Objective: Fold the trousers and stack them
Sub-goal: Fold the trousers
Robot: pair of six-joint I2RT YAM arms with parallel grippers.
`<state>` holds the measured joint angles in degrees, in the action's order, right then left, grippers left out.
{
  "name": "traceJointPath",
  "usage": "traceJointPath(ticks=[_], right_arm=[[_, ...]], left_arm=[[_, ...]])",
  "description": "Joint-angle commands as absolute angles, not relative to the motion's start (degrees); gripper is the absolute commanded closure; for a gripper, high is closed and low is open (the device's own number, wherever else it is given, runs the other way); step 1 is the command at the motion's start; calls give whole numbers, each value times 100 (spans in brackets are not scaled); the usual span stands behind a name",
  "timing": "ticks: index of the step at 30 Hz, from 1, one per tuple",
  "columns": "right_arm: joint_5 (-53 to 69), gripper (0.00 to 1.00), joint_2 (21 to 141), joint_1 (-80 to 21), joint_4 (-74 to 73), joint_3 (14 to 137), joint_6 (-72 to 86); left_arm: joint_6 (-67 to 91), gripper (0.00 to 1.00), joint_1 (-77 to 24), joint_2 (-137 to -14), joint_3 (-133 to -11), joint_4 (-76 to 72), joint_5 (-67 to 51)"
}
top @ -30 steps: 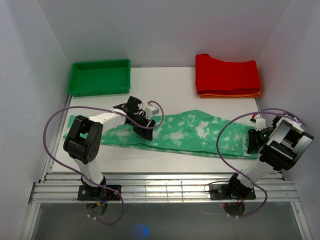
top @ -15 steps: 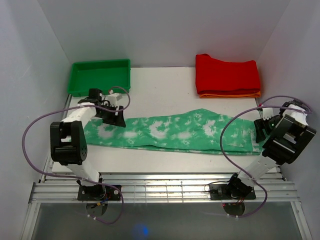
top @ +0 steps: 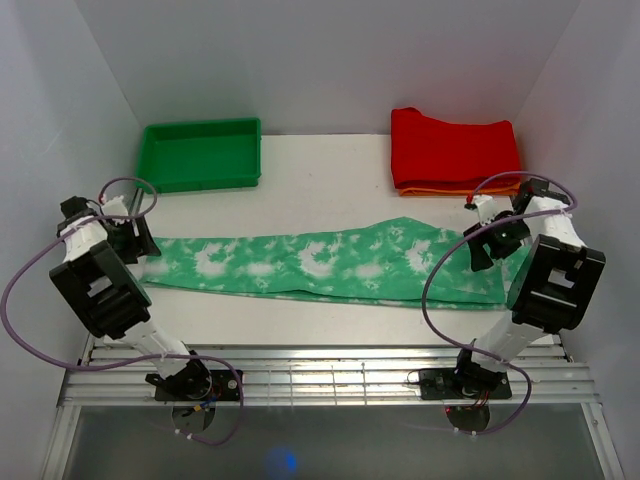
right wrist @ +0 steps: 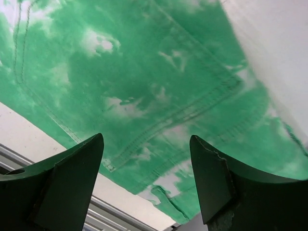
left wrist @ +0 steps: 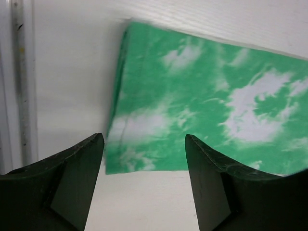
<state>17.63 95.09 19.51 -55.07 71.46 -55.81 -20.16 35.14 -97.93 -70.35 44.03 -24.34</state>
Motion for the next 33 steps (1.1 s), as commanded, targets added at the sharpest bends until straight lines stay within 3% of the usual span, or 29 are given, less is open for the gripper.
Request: traceJointPath(ticks=[1, 11, 14, 18, 22, 24, 29, 33], right_arm=[[1365, 23, 9869, 1960, -5329, 6726, -5511], [686, 24, 10011, 1899, -4562, 5924, -5853], [571, 25, 9906, 1855, -4517, 5932, -5959], [1799, 26, 9625, 1767, -5288, 7070, -5732], [3415, 23, 9308, 1372, -5345, 8126, -4871], [3620, 20, 9421, 996, -5161, 8445, -4485], [3393, 22, 10132, 186, -4239, 9139, -3579], [3094, 27, 11176, -386, -3867, 9763, -3340]], left_arm=[[-2144, 20, 3822, -9975, -7216, 4588, -2241], [-2312, 18, 3850, -10441, -6926, 4703, -2619], [-2215, 25, 3850, -10520, -6733, 4562, -2689], [-2066, 29, 3850, -10600, -6767, 4491, -2611], [-2624, 17, 3815, -9785, -6803, 4316, -3328], [-2960, 14, 3675, -9160, -6951, 4298, -4091], [-3305, 13, 2191, -8991, -7864, 4298, -4551], [-3226, 18, 724, -9237, -8008, 4018, -5081]])
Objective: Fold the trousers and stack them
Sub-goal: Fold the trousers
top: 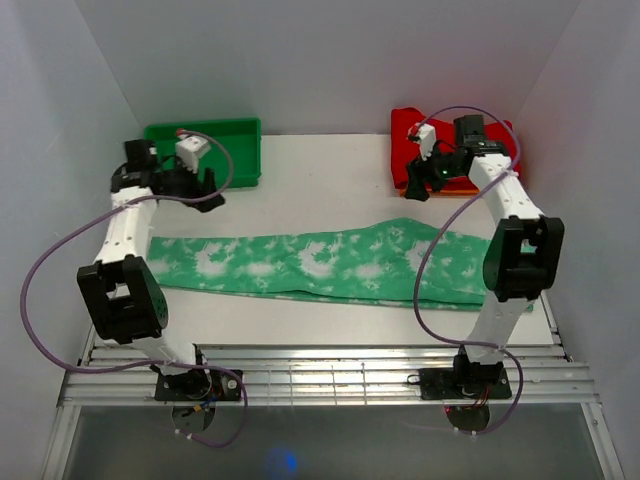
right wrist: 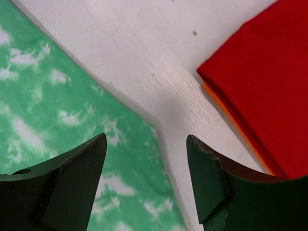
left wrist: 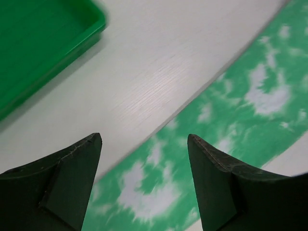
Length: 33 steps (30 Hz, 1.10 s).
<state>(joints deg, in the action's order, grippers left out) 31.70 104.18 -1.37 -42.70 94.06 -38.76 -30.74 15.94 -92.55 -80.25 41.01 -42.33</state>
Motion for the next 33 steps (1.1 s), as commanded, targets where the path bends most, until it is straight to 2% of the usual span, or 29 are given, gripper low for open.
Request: traceJointPath(ticks=[1, 7, 10, 13, 19, 24, 27, 30, 31, 33], right_arm=[[3094, 27, 11354, -422, -3911, 9956, -3340], [2936, 27, 12181, -483, -4130, 10687, -3427], [2979, 27, 12296, -475, -4253, 10670, -3489], [2988, 26, 12366, -475, -4306, 10513, -3472], [3111, 23, 12463, -483, -4456, 10433, -3410], [3173, 21, 12542, -483, -4903, 10485, -3506], [3085, 18, 12394, -405, -5036, 10328, -3814], [2997, 15, 12418, -256, -5167, 10466, -4103], [2971, 16, 12462, -229, -5394, 10572, -4200], [3049, 16, 12655, -193, -5711, 10766, -4420]], left_arm=[[-3147, 18, -10, -9194, -7885, 3799, -4784], [-3498, 25, -2999, -9088, -6752, 1885, -3350], [-3428, 30, -4091, -9429, -6671, 1381, -2638], [-3209, 33, -4848, -9974, -6855, 941, -2417], [-2962, 37, -5685, -10748, -7206, 299, -2267], [-2655, 49, -5792, -11118, -7401, 317, -2294], [-2689, 51, -5792, -11057, -7225, 290, -2241], [-2664, 62, -5792, -11083, -7190, 676, -2504], [-2637, 68, -5792, -11083, -7102, 738, -2574], [-2645, 73, -5801, -11039, -6953, 835, -2742]])
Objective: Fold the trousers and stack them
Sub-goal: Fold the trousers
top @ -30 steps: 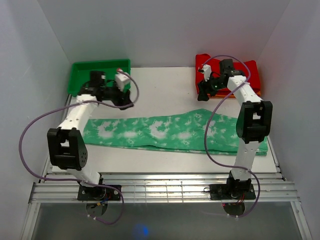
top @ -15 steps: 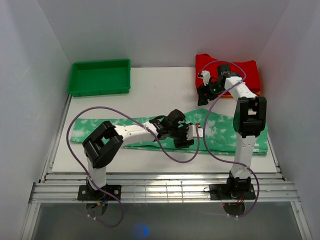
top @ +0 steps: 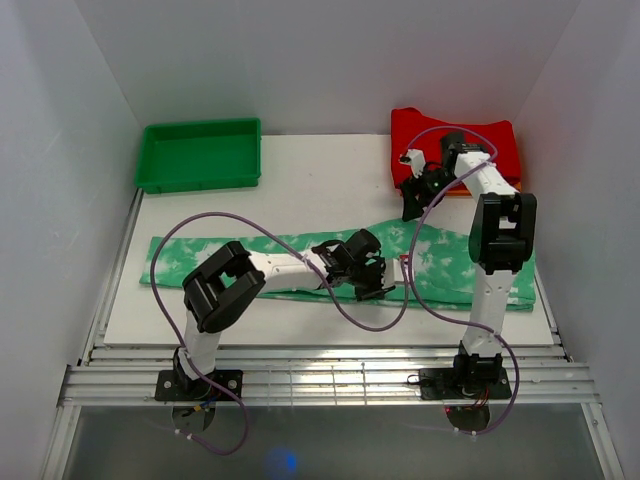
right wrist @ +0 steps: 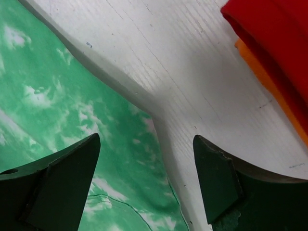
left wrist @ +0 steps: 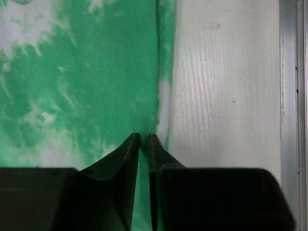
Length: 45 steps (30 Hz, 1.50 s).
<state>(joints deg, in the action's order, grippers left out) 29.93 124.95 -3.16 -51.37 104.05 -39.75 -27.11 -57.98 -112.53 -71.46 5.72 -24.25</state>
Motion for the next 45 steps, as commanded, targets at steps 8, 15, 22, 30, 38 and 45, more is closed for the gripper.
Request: traceJointPath(ticks=[8, 15, 22, 30, 38, 45], right_arm=[[3348, 18, 13165, -185, -5976, 11240, -4326], [3743, 21, 13429, -430, -5950, 11487, -3578], [3535, 33, 13711, -606, -6512, 11497, -3927], [3428, 92, 13582, -589, -6577, 11875, -4334], [3032, 92, 11770, -615, -3456, 10135, -3507], [3014, 87, 11697, -747, -3514, 9940, -3919]], left_arm=[[-2918, 100, -6073, -10670, -6154, 554, -2461], [-2997, 100, -6266, -10951, -6091, 642, -2171], [-2760, 100, -6284, -11066, -5889, 501, -2118], [-2373, 100, -6293, -10960, -5696, 475, -2188], [-2128, 100, -6644, -10811, -5195, 396, -2118], [-1925, 100, -6732, -10889, -5150, 378, -2153]])
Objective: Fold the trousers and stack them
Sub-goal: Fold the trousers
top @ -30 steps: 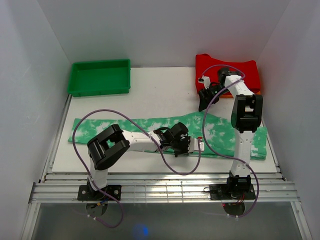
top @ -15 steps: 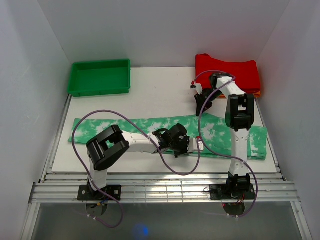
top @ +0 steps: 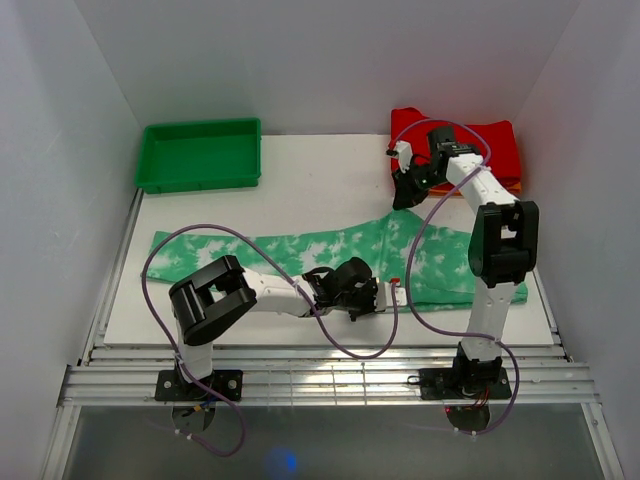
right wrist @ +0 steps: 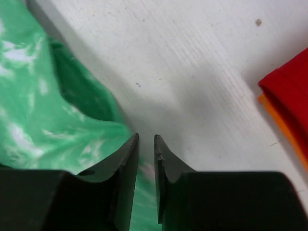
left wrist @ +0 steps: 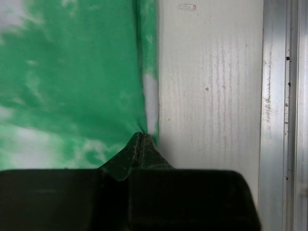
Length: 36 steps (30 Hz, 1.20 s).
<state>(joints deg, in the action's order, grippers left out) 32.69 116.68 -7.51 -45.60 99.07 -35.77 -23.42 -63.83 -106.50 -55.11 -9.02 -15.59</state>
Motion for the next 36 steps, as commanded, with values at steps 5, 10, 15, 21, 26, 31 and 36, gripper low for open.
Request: traceJointPath(ticks=[5, 10, 15, 21, 26, 31, 36], right_arm=[[2858, 24, 12234, -826, -5167, 10775, -4447], [2496, 32, 11962, -519, -5185, 10635, -4641], [2242, 74, 11681, -334, -5964, 10206, -5008], [1162, 75, 11075, 138, -5459, 8099, -5326], [414, 75, 11145, 903, -5107, 7585, -5440], [570, 70, 10908, 1116, -5080, 7523, -5406], [817, 62, 10994, 941, -5115, 7874, -5028]], left_arm=[[-1898, 100, -6732, -10933, -5308, 492, -2215], [-1881, 100, -6732, -10864, -5396, 641, -2259], [-1486, 100, -6698, -10934, -5616, 896, -2145], [-504, 75, -6102, -10600, -5932, 1142, -2355], [-62, 51, -5117, -9802, -6109, 1564, -2812], [131, 42, -3922, -8545, -5889, 2150, -2611], [246, 43, -2134, -8438, -5450, 2847, -2505]])
